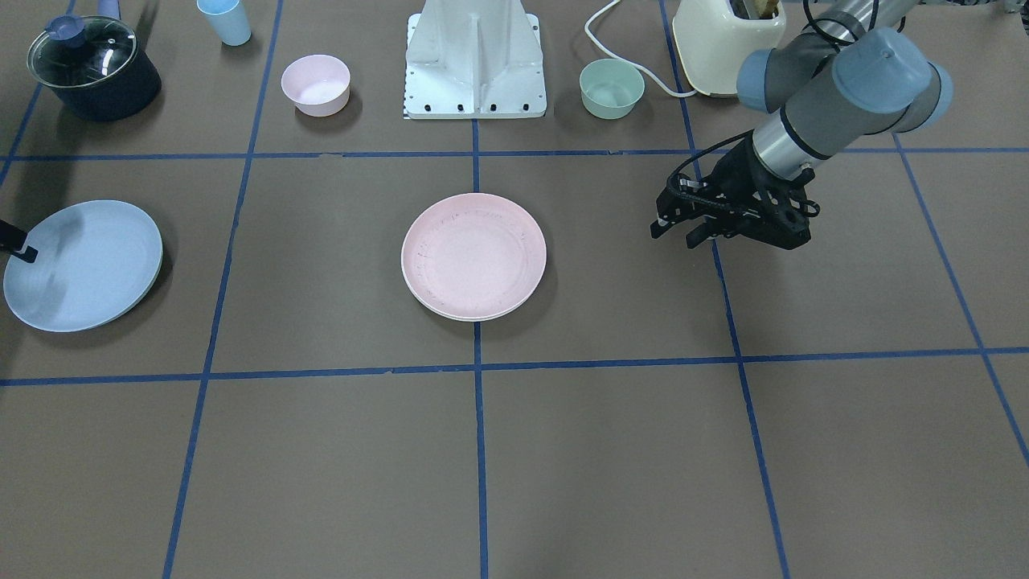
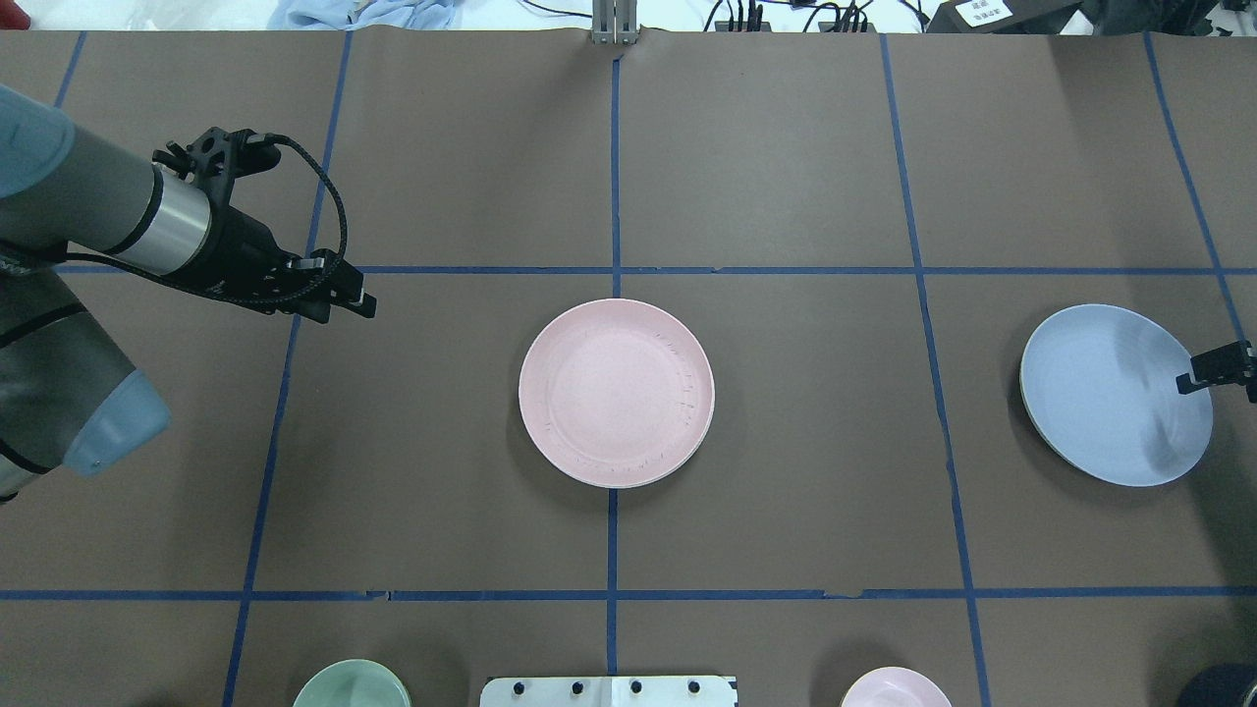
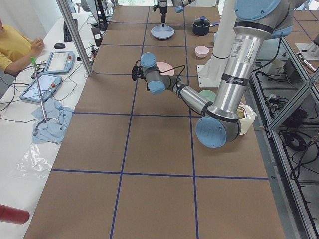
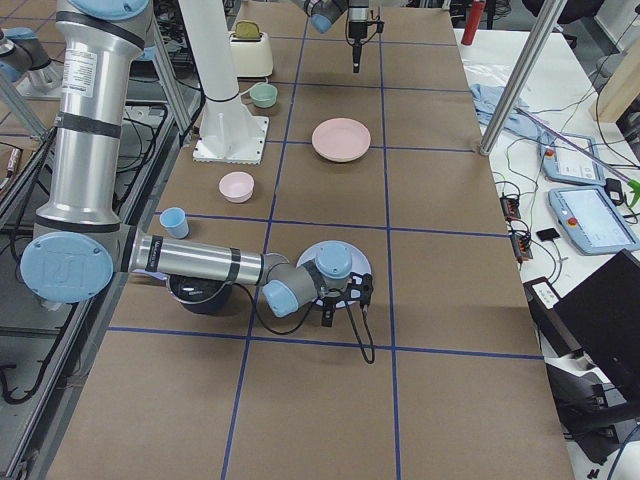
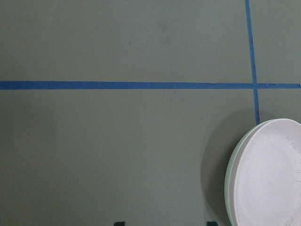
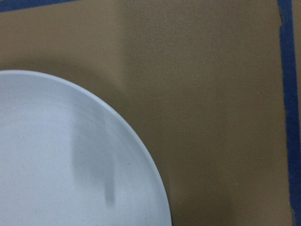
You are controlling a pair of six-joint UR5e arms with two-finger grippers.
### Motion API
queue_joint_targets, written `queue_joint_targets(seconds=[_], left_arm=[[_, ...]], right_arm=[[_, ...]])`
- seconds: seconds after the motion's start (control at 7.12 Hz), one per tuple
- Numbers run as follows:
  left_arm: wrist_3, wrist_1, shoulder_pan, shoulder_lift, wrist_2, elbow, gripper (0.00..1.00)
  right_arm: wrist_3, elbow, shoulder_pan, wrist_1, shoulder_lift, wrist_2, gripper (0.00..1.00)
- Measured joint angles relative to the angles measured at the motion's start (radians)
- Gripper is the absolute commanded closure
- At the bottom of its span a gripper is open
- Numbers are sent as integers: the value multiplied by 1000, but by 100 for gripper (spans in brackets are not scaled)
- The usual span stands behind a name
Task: Stack three plates with pink and blue
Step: 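Withdraw the left gripper while the right gripper reaches to the light blue plate rim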
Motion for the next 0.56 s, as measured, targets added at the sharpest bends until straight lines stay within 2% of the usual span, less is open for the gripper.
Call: queue_joint_targets(seconds=[0.14, 0.28, 0.42, 0.56], left_arm=[[0, 0, 0, 0, 0, 1, 34], [0, 0, 0, 0, 0, 1, 34], [0, 1, 1, 1, 0, 1, 34], [0, 1, 0, 1, 0, 1, 34]], right_arm=[[0, -7, -6, 2, 0, -1, 2], [1, -11, -10, 4, 0, -2, 12], [1, -15, -13, 7, 0, -2, 64], [1, -19, -14, 9, 0, -2, 100]])
